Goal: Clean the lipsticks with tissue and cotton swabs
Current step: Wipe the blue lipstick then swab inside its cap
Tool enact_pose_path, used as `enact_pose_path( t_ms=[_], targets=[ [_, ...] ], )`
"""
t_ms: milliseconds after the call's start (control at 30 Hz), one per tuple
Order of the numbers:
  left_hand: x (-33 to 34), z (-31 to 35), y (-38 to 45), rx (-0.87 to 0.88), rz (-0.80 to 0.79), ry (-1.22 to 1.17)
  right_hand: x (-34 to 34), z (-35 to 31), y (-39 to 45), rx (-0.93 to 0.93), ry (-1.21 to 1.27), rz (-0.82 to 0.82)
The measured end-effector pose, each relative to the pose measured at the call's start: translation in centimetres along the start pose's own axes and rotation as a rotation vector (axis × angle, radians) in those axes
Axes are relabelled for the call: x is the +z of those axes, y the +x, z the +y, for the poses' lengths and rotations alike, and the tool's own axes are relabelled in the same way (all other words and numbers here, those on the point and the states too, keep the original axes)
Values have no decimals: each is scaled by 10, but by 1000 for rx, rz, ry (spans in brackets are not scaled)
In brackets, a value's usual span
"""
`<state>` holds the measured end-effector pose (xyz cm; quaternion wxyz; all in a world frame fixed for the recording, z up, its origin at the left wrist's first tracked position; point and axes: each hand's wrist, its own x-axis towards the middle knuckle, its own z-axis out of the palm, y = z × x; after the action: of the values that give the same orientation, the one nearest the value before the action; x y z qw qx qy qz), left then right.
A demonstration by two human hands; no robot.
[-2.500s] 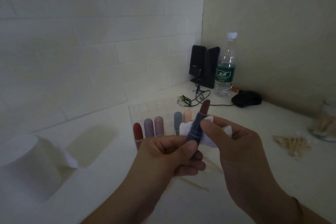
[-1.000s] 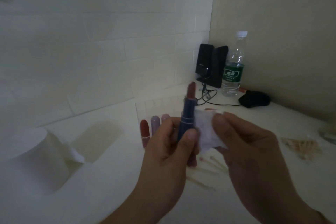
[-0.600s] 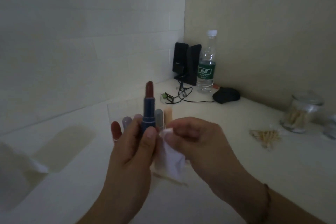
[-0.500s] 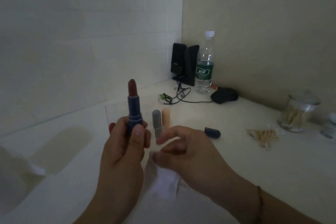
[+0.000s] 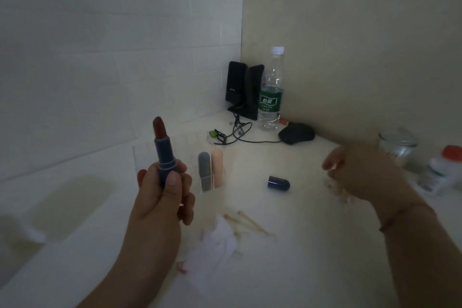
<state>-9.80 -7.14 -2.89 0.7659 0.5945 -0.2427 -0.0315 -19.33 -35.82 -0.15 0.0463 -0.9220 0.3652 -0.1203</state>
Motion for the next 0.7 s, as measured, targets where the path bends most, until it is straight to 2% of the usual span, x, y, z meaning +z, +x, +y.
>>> enact_pose_path(
  t_ms=[67,200,467,700],
  targets=[
    [0,0,0,-19,6,1,1,24,11,68,-106,-4],
    [0,5,-1,-4,4,10,3,51,20,285,48,-53],
    [-1,7,-1,-2,-27,30,25,49,31,239,5,-126],
    [-2,9,-2,0,-46,22,17,36,23,226,6,-117]
  ],
)
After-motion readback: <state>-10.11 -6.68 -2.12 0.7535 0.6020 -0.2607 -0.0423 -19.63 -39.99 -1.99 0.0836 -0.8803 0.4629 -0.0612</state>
